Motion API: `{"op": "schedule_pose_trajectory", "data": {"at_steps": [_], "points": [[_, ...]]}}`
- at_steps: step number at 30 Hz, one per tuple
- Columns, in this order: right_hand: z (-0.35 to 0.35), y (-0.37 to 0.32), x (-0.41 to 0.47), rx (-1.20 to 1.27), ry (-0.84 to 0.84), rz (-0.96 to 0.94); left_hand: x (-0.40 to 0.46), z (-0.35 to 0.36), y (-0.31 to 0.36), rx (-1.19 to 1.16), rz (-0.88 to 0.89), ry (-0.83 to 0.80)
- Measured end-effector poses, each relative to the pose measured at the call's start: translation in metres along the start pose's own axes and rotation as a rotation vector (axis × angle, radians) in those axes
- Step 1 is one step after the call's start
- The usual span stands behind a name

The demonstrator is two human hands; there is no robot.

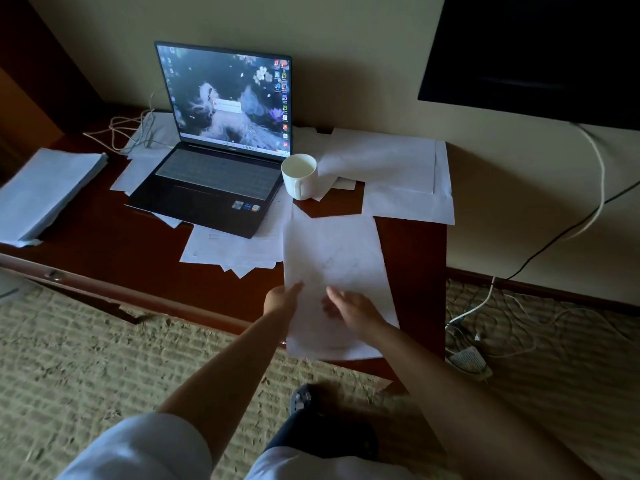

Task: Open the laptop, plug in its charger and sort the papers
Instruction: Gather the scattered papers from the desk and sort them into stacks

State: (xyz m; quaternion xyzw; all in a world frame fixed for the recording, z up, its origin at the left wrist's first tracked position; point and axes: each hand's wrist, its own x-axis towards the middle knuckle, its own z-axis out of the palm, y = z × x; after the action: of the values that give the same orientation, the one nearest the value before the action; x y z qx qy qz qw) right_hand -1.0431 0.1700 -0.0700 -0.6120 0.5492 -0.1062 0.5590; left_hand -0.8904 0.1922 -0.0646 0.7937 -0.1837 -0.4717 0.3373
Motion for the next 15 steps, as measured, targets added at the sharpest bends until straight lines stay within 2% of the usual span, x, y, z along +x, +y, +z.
{"op": "schedule_pose_trajectory", "data": {"at_steps": [3,6,7,10,12,15], "points": [[-0.011,0.004,0.011,-0.136,0.229,-0.043,0.000,0.005,0.007,0.045,0.067,-0.039],[-0.025,0.003,0.015,-0.228,0.524,0.052,-0.007,0.004,0.009,0.021,0.067,0.035],[-0.028,0.001,0.018,-0.169,0.570,0.117,-0.009,0.002,0.010,-0.013,0.069,0.062],[-0.037,-0.008,0.021,0.273,0.551,0.188,-0.019,-0.004,0.020,-0.126,0.114,0.117],[-0.042,-0.019,0.021,0.327,0.596,0.091,-0.026,-0.007,0.037,-0.168,0.179,0.150],[-0.048,-0.047,0.018,0.381,0.761,-0.059,-0.033,-0.012,0.062,-0.229,0.322,0.151]]}}
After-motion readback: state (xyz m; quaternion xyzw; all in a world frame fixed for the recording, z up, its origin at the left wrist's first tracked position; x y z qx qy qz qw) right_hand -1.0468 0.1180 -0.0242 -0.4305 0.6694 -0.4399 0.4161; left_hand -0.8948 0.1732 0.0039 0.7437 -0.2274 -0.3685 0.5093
